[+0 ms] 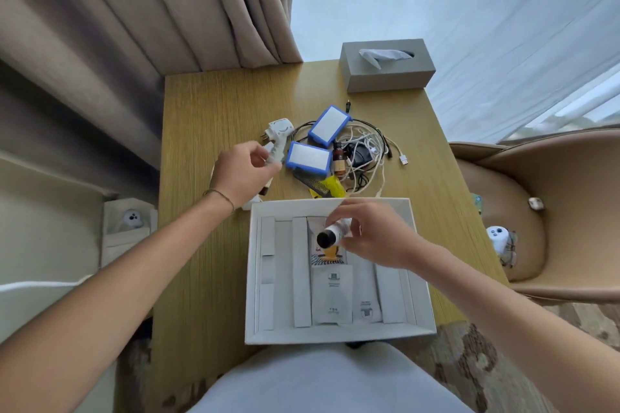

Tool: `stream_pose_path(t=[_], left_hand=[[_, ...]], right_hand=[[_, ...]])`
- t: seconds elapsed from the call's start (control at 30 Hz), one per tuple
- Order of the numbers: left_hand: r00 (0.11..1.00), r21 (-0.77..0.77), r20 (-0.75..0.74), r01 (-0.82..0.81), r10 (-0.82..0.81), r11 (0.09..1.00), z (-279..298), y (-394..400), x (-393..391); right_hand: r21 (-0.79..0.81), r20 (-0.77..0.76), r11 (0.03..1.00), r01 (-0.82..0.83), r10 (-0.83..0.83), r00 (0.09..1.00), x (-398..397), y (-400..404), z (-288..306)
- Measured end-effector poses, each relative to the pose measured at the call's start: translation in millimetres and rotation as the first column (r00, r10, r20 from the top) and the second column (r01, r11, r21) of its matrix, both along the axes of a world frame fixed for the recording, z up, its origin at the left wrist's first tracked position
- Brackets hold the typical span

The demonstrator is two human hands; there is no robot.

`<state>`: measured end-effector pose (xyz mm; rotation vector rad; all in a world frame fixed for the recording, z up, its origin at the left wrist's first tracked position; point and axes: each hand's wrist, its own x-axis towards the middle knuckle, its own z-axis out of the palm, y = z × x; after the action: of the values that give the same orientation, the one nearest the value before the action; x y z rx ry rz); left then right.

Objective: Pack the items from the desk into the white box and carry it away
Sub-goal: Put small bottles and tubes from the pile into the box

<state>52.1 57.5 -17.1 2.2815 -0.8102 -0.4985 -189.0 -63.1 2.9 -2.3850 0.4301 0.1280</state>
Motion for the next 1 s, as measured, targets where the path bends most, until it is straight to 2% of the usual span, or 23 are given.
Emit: stream_pose_path(t=[0.07, 0.2, 0.33, 0.47, 0.63, 0.9, 1.0], left_hand=[[0.997, -0.11, -0.064, -0.052, 0.045, 0.993, 11, 5, -16], [0.981, -0.222, -0.19, -0.087, 0.044, 0.971, 23, 11, -48], [0.937, -0.229, -0.348, -0.086, 0.0, 0.97, 26, 16, -77], [0.881, -0.2, -0.473, -0.074, -0.03, 0.977, 22, 22, -102], [0.79, -0.144, -0.613, -0.077, -0.028, 0.987, 11, 24, -127], [0.773, 0.095, -0.635, 0.084, -0.005, 0.992, -28, 22, -160], [0.791, 0.216, -0.612, 0.167, 0.0, 0.962, -48, 20, -171]], right_hand=[[-0.107, -0.071, 0.982, -0.158, 0.151, 0.986, -13, 9, -7], [-0.272, -0.29, 0.842, -0.466, 0.39, 0.874, -37, 18, -30], [-0.309, -0.47, 0.69, -0.654, 0.487, 0.736, -51, 21, -51], [-0.292, -0.561, 0.622, -0.726, 0.504, 0.657, -56, 20, -60], [-0.253, -0.583, 0.644, -0.722, 0.494, 0.645, -60, 18, -66], [-0.196, -0.603, 0.749, -0.634, 0.417, 0.679, -62, 16, -62], [-0.234, -0.549, 0.783, -0.577, 0.384, 0.743, -63, 8, -53]])
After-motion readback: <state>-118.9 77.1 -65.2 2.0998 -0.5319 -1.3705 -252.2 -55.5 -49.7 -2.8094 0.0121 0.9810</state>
